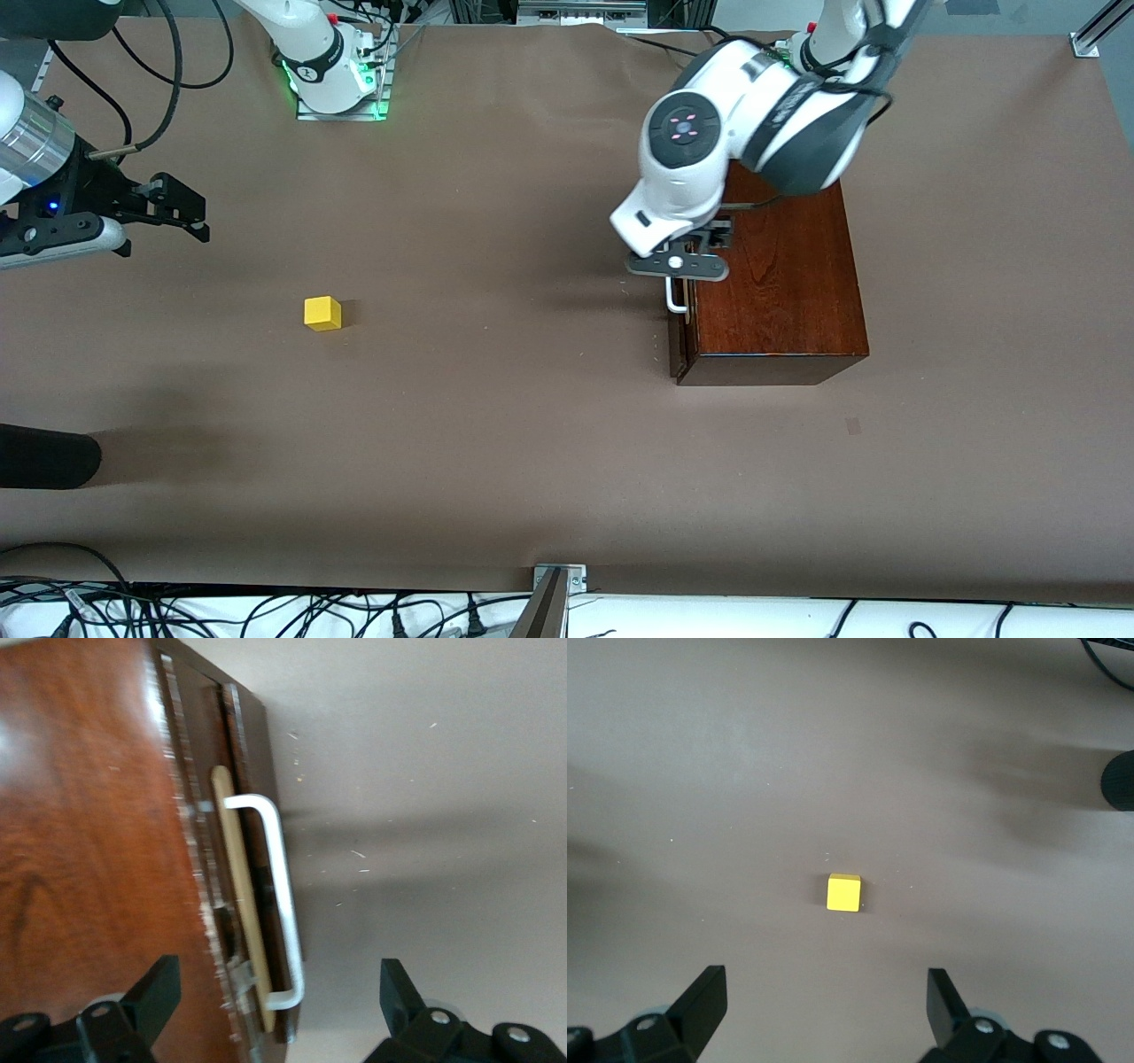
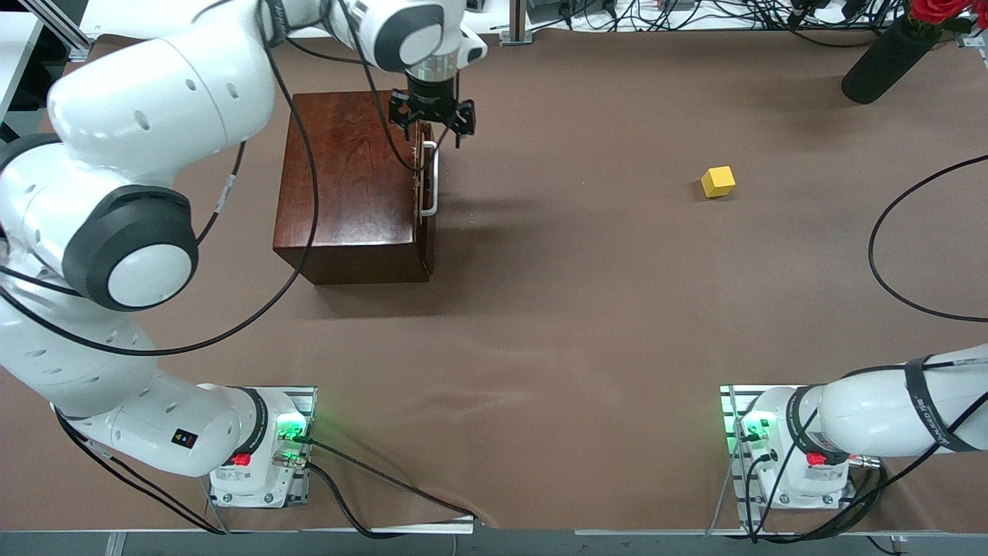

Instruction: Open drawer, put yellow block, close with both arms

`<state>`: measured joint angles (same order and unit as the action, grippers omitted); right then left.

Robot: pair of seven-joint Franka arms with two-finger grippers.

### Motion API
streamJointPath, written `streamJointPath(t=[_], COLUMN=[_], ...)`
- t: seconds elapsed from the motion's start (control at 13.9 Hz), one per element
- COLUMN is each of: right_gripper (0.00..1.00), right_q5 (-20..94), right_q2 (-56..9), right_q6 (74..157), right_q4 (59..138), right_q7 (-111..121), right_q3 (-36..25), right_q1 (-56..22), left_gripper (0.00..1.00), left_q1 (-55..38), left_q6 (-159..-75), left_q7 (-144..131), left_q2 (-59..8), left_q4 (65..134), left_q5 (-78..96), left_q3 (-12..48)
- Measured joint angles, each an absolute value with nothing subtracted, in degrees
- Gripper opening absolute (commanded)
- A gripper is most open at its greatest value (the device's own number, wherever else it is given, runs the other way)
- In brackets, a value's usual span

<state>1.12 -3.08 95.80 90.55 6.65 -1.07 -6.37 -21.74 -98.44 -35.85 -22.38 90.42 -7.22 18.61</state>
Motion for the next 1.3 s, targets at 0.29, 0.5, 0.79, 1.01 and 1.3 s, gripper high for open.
streamJointPath(t=[0.29,0.5,0.79,1.01,1.3], right_gripper=[1.00,1.00,1.00,1.00,1.00], right_q5=[1.12,1.12,1.12,1.12,1.12], right_q2=[-3.08,-3.05,-2.99,-2.99,-2.98], right_q6=[95.75,95.73,95.70,95.70,95.62], right_q4=[90.55,90.55,90.55,90.55,90.55], right_q7=[6.65,6.65,6.65,6.65,6.65], right_q3=[-1.07,-1.06,-1.06,-1.06,-1.03], right_q1=[-6.38,-6.39,-6.39,-6.40,-6.41], left_gripper=[1.00,1.00,1.00,1.00,1.00], left_q1=[-22.43,-24.06,-26.90,-27.00,-27.05], left_q6=[-103.07,-104.39,-107.35,-108.18,-109.90], left_q7=[-37.59,-40.30,-44.84,-45.88,-47.31], left_q2=[-23.77,-23.83,-23.90,-24.42,-26.15], left_q4=[93.36,95.65,99.39,100.59,100.63], left_q5=[-9.52,-13.05,-15.89,-18.08,-20.09], left_q3=[18.59,18.65,18.69,18.65,18.66])
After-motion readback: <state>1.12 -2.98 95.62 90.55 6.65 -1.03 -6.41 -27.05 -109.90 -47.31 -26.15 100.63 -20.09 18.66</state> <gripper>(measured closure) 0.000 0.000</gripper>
